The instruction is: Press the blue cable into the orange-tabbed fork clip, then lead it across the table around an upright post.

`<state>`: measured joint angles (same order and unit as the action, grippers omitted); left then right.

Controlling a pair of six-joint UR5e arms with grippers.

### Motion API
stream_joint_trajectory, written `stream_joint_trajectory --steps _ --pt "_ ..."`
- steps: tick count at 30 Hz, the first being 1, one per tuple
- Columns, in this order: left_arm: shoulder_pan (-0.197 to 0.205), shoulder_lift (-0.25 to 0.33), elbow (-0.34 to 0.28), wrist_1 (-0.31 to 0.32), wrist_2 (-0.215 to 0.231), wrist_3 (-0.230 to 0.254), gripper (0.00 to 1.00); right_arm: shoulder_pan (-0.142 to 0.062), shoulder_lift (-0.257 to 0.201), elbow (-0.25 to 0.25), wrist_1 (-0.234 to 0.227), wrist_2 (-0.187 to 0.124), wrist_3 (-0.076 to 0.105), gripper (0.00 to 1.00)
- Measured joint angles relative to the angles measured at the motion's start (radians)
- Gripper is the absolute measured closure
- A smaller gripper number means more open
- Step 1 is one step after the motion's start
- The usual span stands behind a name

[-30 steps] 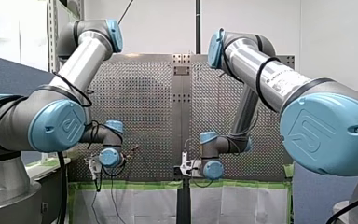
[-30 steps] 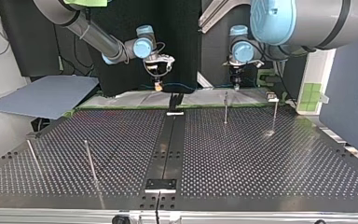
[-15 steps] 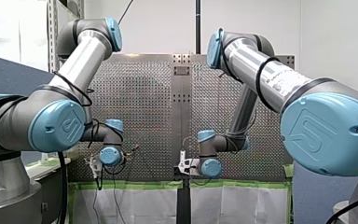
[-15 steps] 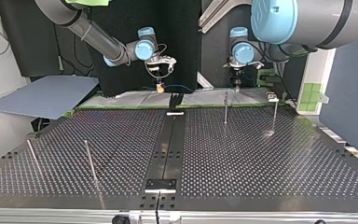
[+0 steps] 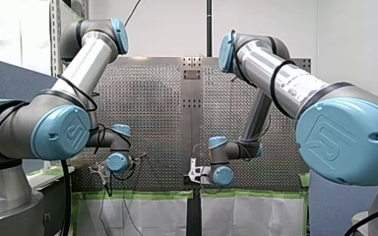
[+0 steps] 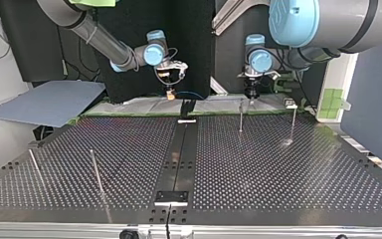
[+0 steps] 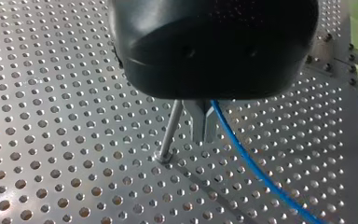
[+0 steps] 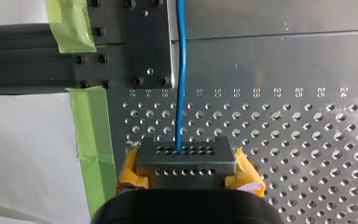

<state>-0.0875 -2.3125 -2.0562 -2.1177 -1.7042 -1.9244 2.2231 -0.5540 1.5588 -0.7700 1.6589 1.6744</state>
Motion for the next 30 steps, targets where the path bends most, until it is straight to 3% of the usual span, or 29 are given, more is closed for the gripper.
stream_joint_trajectory --steps 11,23,30 --pt "0.016 -0.001 0.012 -0.005 0.012 -0.008 1.00 -0.014 0.004 -0.001 0.001 0.002 -0.001 1.00" --pt "0.034 -0.001 0.104 -0.083 0.038 -0.009 1.00 -0.033 0.004 -0.010 0.004 0.003 -0.001 1.00" --pt "0.042 -0.001 0.140 -0.114 0.047 -0.008 1.00 -0.046 0.004 -0.046 0.036 0.002 -0.001 1.00"
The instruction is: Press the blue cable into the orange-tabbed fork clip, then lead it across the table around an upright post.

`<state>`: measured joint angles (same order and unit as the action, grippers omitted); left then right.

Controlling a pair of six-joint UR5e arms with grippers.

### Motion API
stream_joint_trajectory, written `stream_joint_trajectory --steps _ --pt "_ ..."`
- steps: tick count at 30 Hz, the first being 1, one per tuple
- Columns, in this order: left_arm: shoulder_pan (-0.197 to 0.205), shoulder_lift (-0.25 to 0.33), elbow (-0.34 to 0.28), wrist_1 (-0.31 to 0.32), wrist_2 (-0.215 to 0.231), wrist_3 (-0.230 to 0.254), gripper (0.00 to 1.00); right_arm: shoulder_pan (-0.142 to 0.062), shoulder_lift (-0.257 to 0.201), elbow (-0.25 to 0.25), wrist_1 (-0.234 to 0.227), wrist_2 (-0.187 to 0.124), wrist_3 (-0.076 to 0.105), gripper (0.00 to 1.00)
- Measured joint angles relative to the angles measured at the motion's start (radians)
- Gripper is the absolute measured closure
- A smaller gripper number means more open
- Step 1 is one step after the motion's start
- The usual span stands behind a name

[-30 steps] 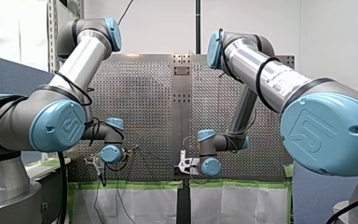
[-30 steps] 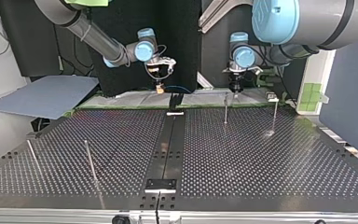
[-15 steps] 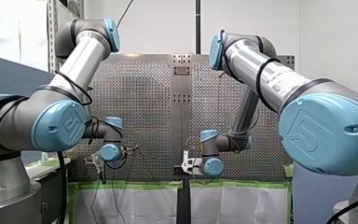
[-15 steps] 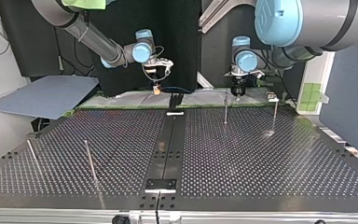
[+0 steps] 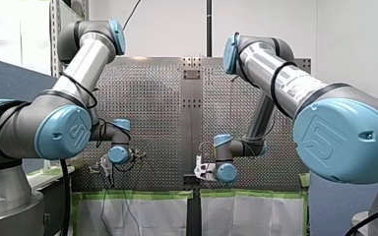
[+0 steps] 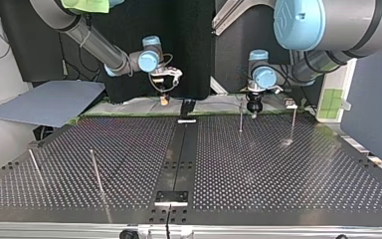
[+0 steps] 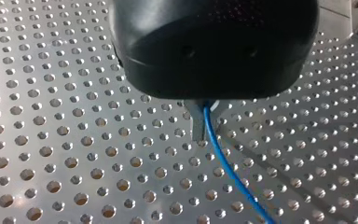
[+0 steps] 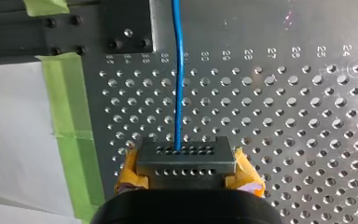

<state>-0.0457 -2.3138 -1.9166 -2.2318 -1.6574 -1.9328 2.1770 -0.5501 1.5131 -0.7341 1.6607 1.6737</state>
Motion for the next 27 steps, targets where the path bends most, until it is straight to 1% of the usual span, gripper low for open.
stream_joint_trajectory --steps 3,4,5,6,7,8,9,10,11,12,13,14,16,19,24,27 --pt "0.005 0.000 0.002 -0.001 0.009 0.002 1.00 -0.003 0.000 -0.020 0.023 0.000 -0.001 1.00" --pt "0.007 0.000 0.002 -0.001 0.014 0.005 0.96 -0.004 0.000 -0.024 0.028 0.000 -0.002 1.00" --pt "0.008 0.000 0.002 0.000 0.021 0.010 0.87 -0.004 0.000 -0.028 0.032 0.000 -0.002 1.00" --pt "0.010 0.000 0.002 0.002 0.031 0.019 0.87 -0.005 0.000 -0.031 0.036 0.000 -0.004 1.00" --pt "0.011 0.000 0.002 0.003 0.040 0.027 0.80 -0.005 0.000 -0.032 0.038 0.000 -0.004 1.00" --pt "0.013 0.000 0.002 0.003 0.049 0.035 0.70 -0.005 0.000 -0.033 0.040 0.000 -0.005 1.00" --pt "0.015 0.000 0.002 0.002 0.061 0.046 0.70 -0.005 0.000 -0.034 0.043 0.000 -0.007 1.00" --pt "0.017 0.000 0.002 0.001 0.069 0.055 0.51 -0.005 0.000 -0.034 0.046 0.000 -0.008 1.00" --pt "0.018 0.000 0.002 -0.001 0.078 0.063 0.26 -0.005 0.000 -0.034 0.048 -0.001 -0.010 1.00" --pt "0.021 0.000 0.002 -0.004 0.090 0.074 0.26 -0.005 0.000 -0.035 0.050 -0.001 -0.012 1.00" --pt "0.023 0.000 0.002 -0.007 0.099 0.082 0.08 -0.005 0.000 -0.035 0.052 -0.001 -0.014 1.00" --pt "0.024 0.000 0.002 -0.012 0.109 0.089 0.00 -0.005 0.000 -0.035 0.053 0.000 -0.015 1.00" --pt "0.028 0.000 0.001 -0.027 0.124 0.103 0.00 -0.005 0.000 -0.035 0.054 0.000 -0.016 1.00" --pt "0.032 0.000 0.001 -0.055 0.117 0.117 0.00 -0.005 0.000 -0.035 0.055 0.000 -0.016 1.00" --pt "0.034 0.000 -0.002 -0.111 0.068 0.160 0.00 -0.005 0.000 -0.035 0.056 -0.001 -0.017 1.00" --pt "0.035 0.001 -0.009 -0.133 0.038 0.171 0.00 -0.005 0.001 -0.035 0.056 -0.001 -0.017 1.00"
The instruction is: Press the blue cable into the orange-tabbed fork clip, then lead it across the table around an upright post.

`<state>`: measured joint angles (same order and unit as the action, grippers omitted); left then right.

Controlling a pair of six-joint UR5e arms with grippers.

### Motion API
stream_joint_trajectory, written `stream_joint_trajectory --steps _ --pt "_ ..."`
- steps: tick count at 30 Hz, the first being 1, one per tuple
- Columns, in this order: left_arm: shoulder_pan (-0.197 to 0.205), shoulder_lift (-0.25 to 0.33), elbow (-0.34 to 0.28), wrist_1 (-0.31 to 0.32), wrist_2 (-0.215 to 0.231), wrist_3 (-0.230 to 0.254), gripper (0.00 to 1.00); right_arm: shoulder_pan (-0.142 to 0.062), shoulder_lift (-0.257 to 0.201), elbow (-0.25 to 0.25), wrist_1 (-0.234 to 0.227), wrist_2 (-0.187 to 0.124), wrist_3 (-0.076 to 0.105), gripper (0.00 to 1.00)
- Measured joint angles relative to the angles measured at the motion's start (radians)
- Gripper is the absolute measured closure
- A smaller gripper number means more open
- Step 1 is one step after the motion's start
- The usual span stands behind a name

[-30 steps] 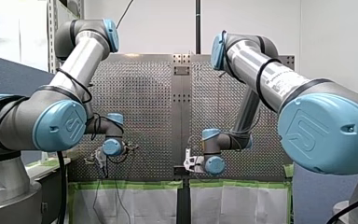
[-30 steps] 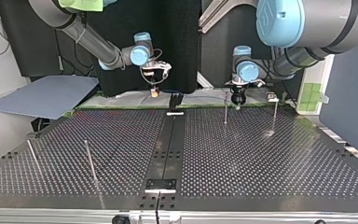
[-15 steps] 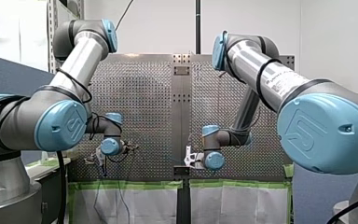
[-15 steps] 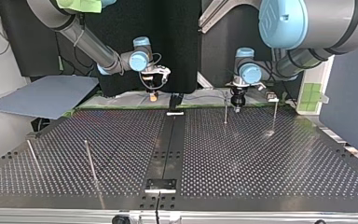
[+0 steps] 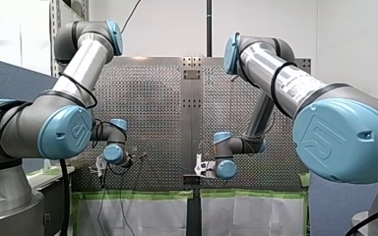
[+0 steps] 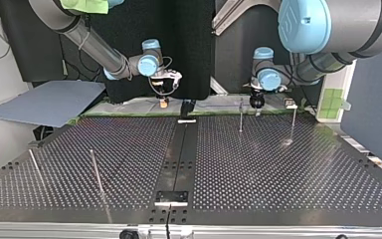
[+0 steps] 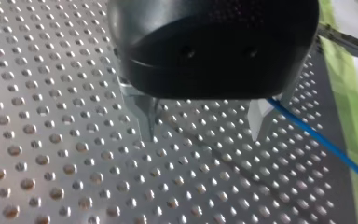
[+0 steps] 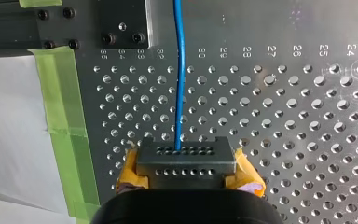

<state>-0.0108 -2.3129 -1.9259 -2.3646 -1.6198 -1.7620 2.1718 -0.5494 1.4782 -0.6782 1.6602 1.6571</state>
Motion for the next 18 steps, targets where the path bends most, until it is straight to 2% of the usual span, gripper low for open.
stream_joint_trajectory --steps 4,7,14,18 --pt "0.001 0.000 -0.013 -0.005 -0.032 -0.002 0.00 0.000 0.000 0.000 0.000 0.001 0.000 1.00" --pt "0.004 0.001 -0.031 -0.008 -0.033 -0.003 0.00 0.000 0.001 0.000 0.000 0.001 0.000 1.00" --pt "0.007 0.011 -0.093 0.017 0.024 -0.002 0.00 0.000 0.000 0.000 -0.001 0.001 -0.004 1.00" --pt "0.008 0.041 -0.133 0.050 0.063 -0.015 0.00 0.000 0.000 0.000 0.000 0.000 -0.005 1.00"
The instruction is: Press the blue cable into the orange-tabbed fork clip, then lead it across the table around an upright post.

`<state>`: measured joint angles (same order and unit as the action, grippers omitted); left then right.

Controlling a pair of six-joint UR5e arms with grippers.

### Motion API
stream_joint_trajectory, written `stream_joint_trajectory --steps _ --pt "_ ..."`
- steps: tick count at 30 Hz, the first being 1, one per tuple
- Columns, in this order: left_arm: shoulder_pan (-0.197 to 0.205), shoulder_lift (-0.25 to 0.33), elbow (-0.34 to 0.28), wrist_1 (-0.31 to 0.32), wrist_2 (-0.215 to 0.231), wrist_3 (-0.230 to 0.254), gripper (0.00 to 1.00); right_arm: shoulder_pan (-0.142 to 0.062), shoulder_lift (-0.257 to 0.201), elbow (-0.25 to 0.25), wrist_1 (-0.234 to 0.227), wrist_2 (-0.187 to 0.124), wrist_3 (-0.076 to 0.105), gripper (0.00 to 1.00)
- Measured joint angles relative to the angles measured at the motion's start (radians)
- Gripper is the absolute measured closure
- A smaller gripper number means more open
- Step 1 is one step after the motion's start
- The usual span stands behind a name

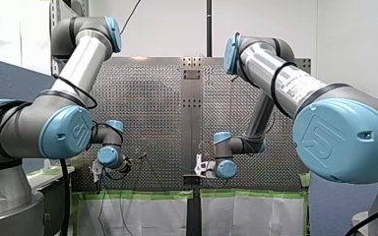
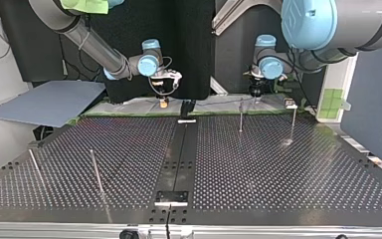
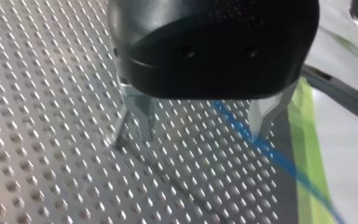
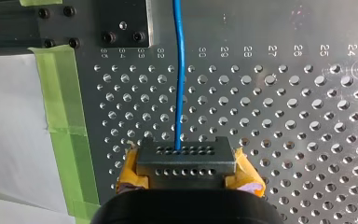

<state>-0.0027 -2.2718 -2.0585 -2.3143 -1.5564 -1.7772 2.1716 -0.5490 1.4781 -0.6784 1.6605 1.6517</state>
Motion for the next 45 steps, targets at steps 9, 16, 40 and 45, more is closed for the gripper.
stream_joint_trajectory --steps 9,16,40,45 --pt "-0.008 0.089 -0.068 -0.008 0.054 0.010 0.00 0.000 0.000 0.000 0.000 0.000 -0.001 1.00" --pt "-0.016 0.104 -0.104 -0.006 0.057 0.058 0.00 0.000 0.000 0.000 0.000 0.000 -0.001 1.00" --pt "-0.032 0.104 -0.109 0.051 0.119 0.102 0.00 0.001 0.002 0.000 -0.001 -0.001 -0.001 1.00" --pt "-0.036 0.104 -0.108 0.059 0.119 0.100 0.00 0.001 0.002 0.000 0.000 -0.002 -0.001 1.00"
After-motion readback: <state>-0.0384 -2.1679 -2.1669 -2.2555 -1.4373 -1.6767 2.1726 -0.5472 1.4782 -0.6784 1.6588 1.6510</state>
